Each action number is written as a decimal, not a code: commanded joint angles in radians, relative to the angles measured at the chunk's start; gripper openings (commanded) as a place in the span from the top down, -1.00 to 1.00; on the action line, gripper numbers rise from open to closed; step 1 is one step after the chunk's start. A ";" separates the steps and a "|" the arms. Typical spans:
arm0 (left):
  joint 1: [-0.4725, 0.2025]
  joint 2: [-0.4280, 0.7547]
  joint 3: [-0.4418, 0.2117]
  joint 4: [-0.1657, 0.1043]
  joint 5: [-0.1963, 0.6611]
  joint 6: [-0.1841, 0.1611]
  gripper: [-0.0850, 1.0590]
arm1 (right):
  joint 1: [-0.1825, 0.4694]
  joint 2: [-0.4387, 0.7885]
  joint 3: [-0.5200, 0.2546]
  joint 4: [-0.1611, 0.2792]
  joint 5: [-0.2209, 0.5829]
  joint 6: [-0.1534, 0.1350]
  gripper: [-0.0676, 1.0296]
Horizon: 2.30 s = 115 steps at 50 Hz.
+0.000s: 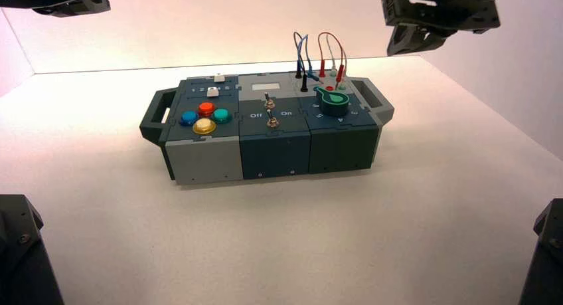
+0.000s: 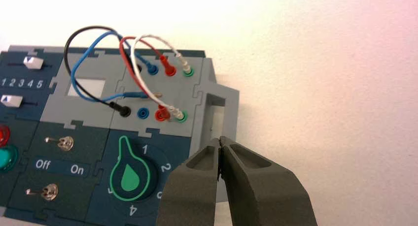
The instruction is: Pull the white wire.
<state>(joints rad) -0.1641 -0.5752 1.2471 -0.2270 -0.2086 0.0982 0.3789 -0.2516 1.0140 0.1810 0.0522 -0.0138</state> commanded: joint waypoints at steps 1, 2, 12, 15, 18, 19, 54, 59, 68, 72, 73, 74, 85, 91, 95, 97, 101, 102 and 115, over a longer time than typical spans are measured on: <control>0.005 -0.006 -0.028 0.000 -0.009 0.002 0.91 | 0.029 0.025 -0.048 0.000 0.006 -0.002 0.92; 0.005 -0.006 -0.029 0.000 -0.009 0.002 0.91 | 0.031 0.031 -0.054 0.002 0.008 -0.002 0.92; 0.005 -0.008 -0.028 0.000 -0.009 0.002 0.91 | 0.035 0.087 -0.094 0.000 0.034 -0.002 0.92; 0.005 -0.008 -0.028 0.000 -0.009 0.002 0.91 | 0.035 0.106 -0.109 -0.002 0.051 -0.003 0.92; 0.005 -0.008 -0.028 0.000 -0.009 0.002 0.91 | 0.034 0.130 -0.129 -0.002 0.074 -0.009 0.92; 0.005 -0.009 -0.028 0.000 -0.009 0.002 0.91 | 0.035 0.146 -0.143 -0.003 0.092 -0.015 0.92; 0.005 -0.012 -0.028 0.000 -0.006 0.002 0.91 | 0.083 0.227 -0.242 -0.037 0.176 -0.051 0.66; 0.005 -0.012 -0.028 0.000 -0.006 0.002 0.91 | 0.083 0.227 -0.253 -0.046 0.176 -0.051 0.66; 0.005 -0.012 -0.028 0.000 -0.005 0.003 0.91 | 0.081 0.235 -0.290 -0.097 0.172 -0.049 0.61; 0.005 -0.012 -0.028 0.000 -0.003 0.002 0.91 | 0.080 0.236 -0.293 -0.103 0.170 -0.051 0.61; 0.005 -0.012 -0.028 0.000 -0.003 0.002 0.91 | 0.078 0.236 -0.295 -0.103 0.170 -0.051 0.61; 0.005 -0.012 -0.028 0.002 -0.005 0.002 0.91 | 0.078 0.236 -0.295 -0.103 0.170 -0.051 0.61; 0.005 -0.012 -0.028 0.000 -0.003 0.002 0.91 | 0.074 0.242 -0.296 -0.112 0.170 -0.049 0.61; 0.005 -0.012 -0.028 0.000 -0.003 0.003 0.91 | 0.072 0.242 -0.293 -0.115 0.170 -0.051 0.61; 0.005 -0.012 -0.028 0.000 -0.003 0.003 0.91 | 0.063 0.242 -0.291 -0.117 0.170 -0.049 0.61; 0.005 -0.012 -0.028 0.000 -0.003 0.003 0.91 | 0.055 0.242 -0.290 -0.117 0.170 -0.051 0.61; 0.005 -0.012 -0.029 0.000 -0.003 0.003 0.91 | 0.040 0.242 -0.287 -0.117 0.169 -0.049 0.61; 0.005 -0.012 -0.028 0.000 -0.003 0.003 0.91 | 0.040 0.242 -0.285 -0.117 0.169 -0.049 0.61; 0.005 -0.012 -0.028 0.000 -0.003 0.003 0.91 | 0.040 0.255 -0.285 -0.112 0.158 -0.043 0.76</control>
<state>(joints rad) -0.1641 -0.5829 1.2471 -0.2270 -0.2071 0.0997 0.4264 0.0123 0.7424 0.0675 0.2178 -0.0598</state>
